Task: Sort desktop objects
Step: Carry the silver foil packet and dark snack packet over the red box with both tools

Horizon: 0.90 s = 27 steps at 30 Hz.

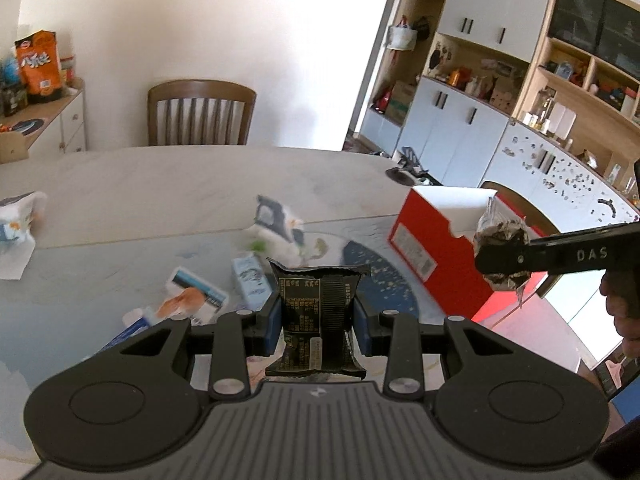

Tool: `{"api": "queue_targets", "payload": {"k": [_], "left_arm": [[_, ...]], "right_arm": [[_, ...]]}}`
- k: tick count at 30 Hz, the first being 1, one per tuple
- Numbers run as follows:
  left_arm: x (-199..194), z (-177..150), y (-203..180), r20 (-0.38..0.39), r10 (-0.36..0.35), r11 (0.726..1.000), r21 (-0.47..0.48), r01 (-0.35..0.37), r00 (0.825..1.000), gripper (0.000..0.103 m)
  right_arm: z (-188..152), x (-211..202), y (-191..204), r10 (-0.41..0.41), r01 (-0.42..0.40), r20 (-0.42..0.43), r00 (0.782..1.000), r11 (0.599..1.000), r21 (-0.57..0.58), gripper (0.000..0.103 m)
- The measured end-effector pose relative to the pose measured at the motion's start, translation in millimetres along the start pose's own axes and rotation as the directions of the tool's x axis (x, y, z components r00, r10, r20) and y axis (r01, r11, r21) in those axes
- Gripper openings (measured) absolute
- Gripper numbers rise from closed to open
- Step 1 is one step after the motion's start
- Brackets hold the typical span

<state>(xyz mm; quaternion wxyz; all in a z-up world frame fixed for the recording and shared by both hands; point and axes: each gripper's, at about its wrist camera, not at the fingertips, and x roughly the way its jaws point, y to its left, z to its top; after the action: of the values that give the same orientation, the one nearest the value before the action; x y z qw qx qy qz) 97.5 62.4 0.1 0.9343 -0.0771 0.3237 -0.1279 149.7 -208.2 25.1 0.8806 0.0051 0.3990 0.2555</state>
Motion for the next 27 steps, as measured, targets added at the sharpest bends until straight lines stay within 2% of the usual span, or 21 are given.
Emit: {"api": "queue_targets", "payload": {"k": [11, 27], "left_arm": [[18.6, 17.0, -42.3, 0.007, -0.041, 0.998, 0.044, 0.041, 0.999, 0.035], [72.9, 39.1, -125.2, -0.006, -0.103, 0.989, 0.11, 0.103, 0.995, 0.035]], "right_arm": [[14.2, -27.4, -34.0, -0.008, 0.008, 0.061, 0.998, 1.0, 0.009, 0.047], [13.3, -43.6, -106.1, -0.045, 0.041, 0.082, 0.996, 0.998, 0.045, 0.047]]}}
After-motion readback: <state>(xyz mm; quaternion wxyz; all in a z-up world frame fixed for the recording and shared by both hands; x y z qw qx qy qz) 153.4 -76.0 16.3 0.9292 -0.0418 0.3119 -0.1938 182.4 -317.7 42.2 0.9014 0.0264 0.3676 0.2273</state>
